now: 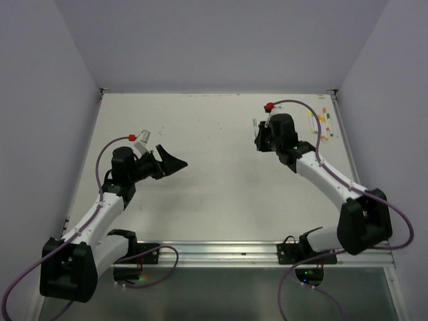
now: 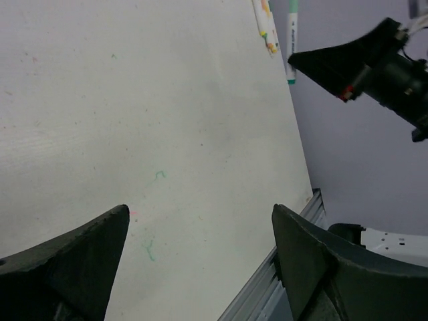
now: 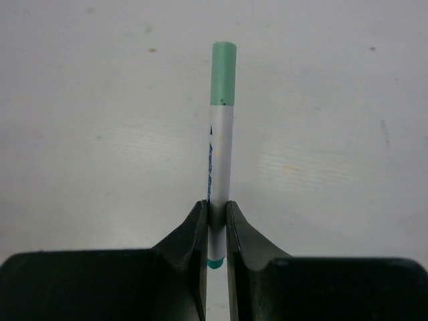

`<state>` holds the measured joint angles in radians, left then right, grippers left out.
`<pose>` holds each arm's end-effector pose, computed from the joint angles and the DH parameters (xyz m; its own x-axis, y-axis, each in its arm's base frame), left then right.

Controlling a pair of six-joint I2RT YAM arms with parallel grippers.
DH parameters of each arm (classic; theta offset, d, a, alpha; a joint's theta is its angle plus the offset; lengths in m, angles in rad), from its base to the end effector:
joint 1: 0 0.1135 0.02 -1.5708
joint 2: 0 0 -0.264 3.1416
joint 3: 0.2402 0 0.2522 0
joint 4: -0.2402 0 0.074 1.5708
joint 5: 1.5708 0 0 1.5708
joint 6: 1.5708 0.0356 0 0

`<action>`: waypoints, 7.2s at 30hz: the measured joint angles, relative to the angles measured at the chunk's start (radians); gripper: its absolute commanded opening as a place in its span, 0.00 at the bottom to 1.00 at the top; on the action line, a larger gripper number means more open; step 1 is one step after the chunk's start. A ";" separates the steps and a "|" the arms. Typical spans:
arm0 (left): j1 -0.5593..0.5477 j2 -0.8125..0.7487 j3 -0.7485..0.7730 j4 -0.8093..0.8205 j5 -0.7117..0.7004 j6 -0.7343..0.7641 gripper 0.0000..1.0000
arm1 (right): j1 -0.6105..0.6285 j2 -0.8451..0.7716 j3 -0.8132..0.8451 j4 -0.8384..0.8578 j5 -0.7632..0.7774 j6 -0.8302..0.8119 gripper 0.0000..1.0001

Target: Open the pen caps

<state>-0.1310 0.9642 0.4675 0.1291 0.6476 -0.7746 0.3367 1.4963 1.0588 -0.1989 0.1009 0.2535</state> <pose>0.2044 -0.0486 0.2296 -0.7179 -0.4680 -0.5153 0.2242 0.5454 -0.8076 0.3180 0.1075 0.2623 -0.6063 0.0522 -0.7936 -0.1035 0.9842 0.1437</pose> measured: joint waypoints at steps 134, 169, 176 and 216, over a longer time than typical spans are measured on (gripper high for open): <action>-0.250 0.013 -0.051 0.202 -0.116 -0.233 0.00 | 0.658 -0.065 -0.158 0.261 -0.195 0.302 0.00; -0.098 0.457 0.211 -0.165 -0.408 0.107 0.00 | 0.853 0.108 -0.140 -0.040 0.262 0.303 0.00; -0.098 0.600 0.269 -0.172 -0.436 0.143 0.00 | 0.807 0.175 -0.135 0.005 0.188 0.280 0.00; -0.100 0.253 0.256 -0.175 -0.481 0.148 0.75 | 0.311 -0.057 -0.050 0.031 0.144 0.072 0.66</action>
<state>-0.2306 1.2171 0.7238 -0.0460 0.1669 -0.6262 0.6479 1.4391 1.0088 -0.1684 0.2451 0.3260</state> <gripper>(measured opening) 0.744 0.652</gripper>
